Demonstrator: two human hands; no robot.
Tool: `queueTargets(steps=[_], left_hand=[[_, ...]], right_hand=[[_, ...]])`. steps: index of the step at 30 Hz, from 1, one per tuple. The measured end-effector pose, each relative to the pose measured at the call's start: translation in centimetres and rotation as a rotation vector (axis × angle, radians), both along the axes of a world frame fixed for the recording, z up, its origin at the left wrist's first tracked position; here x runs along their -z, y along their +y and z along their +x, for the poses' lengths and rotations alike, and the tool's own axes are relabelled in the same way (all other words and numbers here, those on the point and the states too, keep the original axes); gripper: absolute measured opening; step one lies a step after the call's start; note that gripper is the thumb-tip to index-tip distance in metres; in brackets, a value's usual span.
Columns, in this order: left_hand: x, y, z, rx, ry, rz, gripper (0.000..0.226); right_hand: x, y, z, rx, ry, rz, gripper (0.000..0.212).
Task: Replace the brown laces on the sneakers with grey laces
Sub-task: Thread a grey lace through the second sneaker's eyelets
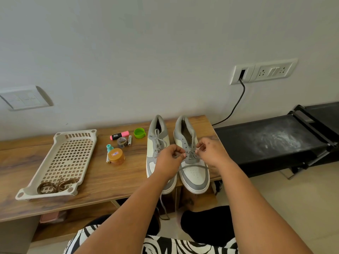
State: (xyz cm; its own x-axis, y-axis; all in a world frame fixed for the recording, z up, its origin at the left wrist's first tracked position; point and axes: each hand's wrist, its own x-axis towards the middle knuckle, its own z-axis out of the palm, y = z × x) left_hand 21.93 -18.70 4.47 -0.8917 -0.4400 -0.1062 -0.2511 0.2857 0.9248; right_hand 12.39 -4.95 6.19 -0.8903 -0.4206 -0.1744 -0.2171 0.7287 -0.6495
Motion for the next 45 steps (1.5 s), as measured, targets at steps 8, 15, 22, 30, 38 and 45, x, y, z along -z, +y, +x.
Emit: queueTargets(steps=[8,15,22,30,38,45], left_hand=[[1.3,0.9,-1.0,0.019,-0.006,-0.147,0.002],[1.5,1.3,-1.8,0.031,0.008,-0.265,0.007],[1.7,1.9,-2.7,0.116,0.026,-0.411,0.01],[2.1,2.0,-3.3,0.243,-0.005,-0.724,0.01],[2.7,2.3,-3.8,0.207,-0.02,-0.654,0.019],[3.1,2.0,-4.3,0.166,-0.085,-0.521,0.017]], right_hand=[[1.9,-1.7,0.2,0.171,0.035,0.022,0.046],[1.2,-0.5,-1.6,0.145,-0.173,-0.033,0.015],[1.4,0.2,-1.8,0.26,-0.477,-0.266,0.015],[1.8,0.1,-2.1,0.292,-0.544,-0.329,0.017],[2.8,-0.2,-2.5,0.324,-0.537,-0.337,0.009],[2.7,-0.3,-2.5,0.327,-0.556,-0.364,0.012]])
